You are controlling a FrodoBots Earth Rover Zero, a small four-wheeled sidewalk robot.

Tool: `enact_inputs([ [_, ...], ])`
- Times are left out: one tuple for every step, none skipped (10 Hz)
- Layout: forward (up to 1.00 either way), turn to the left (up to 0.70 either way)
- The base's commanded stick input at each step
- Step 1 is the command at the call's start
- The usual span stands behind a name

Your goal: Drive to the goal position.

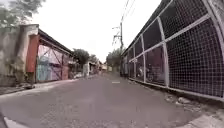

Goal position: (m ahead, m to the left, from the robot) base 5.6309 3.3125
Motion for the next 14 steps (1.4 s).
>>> enact_inputs([
  [0.70,0.00],
  [0.70,0.00],
  [0.70,0.00],
  [0.70,0.00],
  [0.70,0.00],
  [0.70,0.00],
  [0.70,0.00],
  [0.70,0.00],
  [0.70,0.00],
  [0.70,0.00],
  [0.70,-0.08],
  [0.70,-0.19],
  [0.70,-0.29],
  [0.70,-0.14],
])
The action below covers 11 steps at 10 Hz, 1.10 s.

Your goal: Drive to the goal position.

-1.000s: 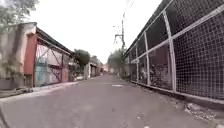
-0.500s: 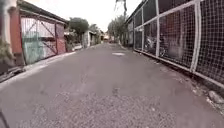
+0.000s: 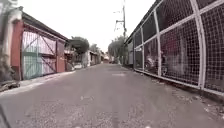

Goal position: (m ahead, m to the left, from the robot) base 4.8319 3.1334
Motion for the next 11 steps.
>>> enact_inputs([
  [0.70,0.00],
  [0.70,0.00],
  [0.70,0.00],
  [0.70,0.00],
  [0.70,0.00],
  [0.70,0.00],
  [0.70,0.00],
  [0.70,0.00],
  [0.70,0.00],
  [0.70,0.00],
  [0.70,0.00],
])
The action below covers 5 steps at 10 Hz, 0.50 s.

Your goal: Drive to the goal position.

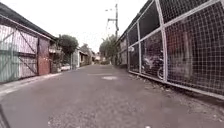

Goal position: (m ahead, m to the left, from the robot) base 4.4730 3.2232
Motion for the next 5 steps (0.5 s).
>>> enact_inputs([
  [0.70,0.00],
  [0.70,0.00],
  [0.70,0.00],
  [0.70,0.00],
  [0.70,0.00],
])
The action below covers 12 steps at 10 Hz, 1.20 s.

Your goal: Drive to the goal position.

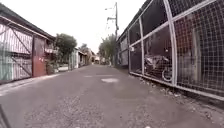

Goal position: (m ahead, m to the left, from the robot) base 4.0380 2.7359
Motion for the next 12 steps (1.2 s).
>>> enact_inputs([
  [0.70,0.00],
  [0.70,0.00],
  [0.70,0.00],
  [0.70,0.00],
  [0.70,0.00],
  [0.70,0.00],
  [0.70,0.00],
  [0.70,0.00],
  [0.70,0.00],
  [0.70,0.00],
  [0.70,0.00],
  [0.70,0.00],
])
